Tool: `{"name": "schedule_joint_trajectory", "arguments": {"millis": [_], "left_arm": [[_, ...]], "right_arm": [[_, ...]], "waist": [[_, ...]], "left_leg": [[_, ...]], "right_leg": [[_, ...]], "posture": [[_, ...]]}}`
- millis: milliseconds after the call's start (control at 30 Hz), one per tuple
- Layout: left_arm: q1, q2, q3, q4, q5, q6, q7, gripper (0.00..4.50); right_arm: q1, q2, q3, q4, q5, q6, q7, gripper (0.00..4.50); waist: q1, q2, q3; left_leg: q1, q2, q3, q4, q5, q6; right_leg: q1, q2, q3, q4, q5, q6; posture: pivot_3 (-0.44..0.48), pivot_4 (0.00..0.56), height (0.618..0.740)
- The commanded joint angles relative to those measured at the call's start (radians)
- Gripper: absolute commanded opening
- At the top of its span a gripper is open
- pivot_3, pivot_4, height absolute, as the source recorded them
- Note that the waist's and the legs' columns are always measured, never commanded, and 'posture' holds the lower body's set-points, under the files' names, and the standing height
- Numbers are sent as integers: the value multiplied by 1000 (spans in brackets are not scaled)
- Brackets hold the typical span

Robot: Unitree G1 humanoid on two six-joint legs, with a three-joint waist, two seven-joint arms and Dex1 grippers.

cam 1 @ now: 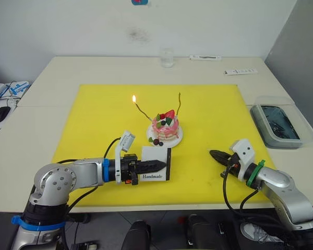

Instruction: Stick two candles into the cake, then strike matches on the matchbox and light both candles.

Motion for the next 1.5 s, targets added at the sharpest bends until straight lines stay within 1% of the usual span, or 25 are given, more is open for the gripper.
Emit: {"name": "schedule_joint_trajectory", "arguments": {"millis": [33, 200, 333, 533, 633, 800, 1000, 1500], "left_arm": [[-23, -5, 22, -1, -23, -1, 3, 0], [-43, -33, 10, 13, 0, -13, 25, 0], [-59, -58, 1, 27, 14, -18, 42, 0], [-77, -88, -7, 42, 42, -22, 54, 0], [-90, -107, -13, 48, 65, -33, 64, 0], [-106, -130, -9, 56, 89, -41, 70, 0], [-102, -129, -5, 58, 93, -35, 59, 0], [-93, -119, 10, 45, 66, -10, 44, 0]], "right_arm": [[-33, -52, -45, -129, 53, 51, 40, 26], [-103, -116, -38, -259, 130, 165, 76, 26], [-179, -137, -19, -331, 196, 259, 89, 26], [-285, -173, 62, -357, 197, 318, 109, 26], [-382, -193, 143, -350, 158, 331, 130, 26], [-468, -181, 225, -332, 134, 347, 142, 26], [-475, -194, 289, -324, 86, 312, 175, 26], [-467, -169, 346, -242, -44, 229, 186, 26]], "waist": [[0, 0, 0], [0, 0, 0], [0, 0, 0], [1, 0, 0], [0, 0, 0], [1, 0, 0], [1, 0, 0], [1, 0, 0]], "left_leg": [[0, 0, 0, 0, 0, 0], [0, 0, -1, 0, 0, 0], [0, 0, -1, 0, 0, 0], [-1, 0, -1, 0, 0, 0], [-1, 0, -1, 0, 0, 0], [-1, 0, -2, 0, 0, 0], [-2, 0, -2, 0, 0, 0], [-2, 0, -3, 0, 0, 0]], "right_leg": [[0, 0, 0, 0, 0, 0], [0, 0, -1, 0, 0, 0], [0, 0, -1, 0, 0, 0], [0, 0, -1, -1, 0, 0], [0, 0, -2, -1, 0, 1], [0, 0, -3, -1, 1, 1], [-1, -1, -3, -2, 0, 1], [-1, -1, -3, -1, 1, 1]], "posture": [[0, 150, 740], [0, 150, 740], [0, 150, 740], [0, 150, 740], [0, 150, 740], [0, 150, 740], [0, 150, 740], [0, 150, 740]]}}
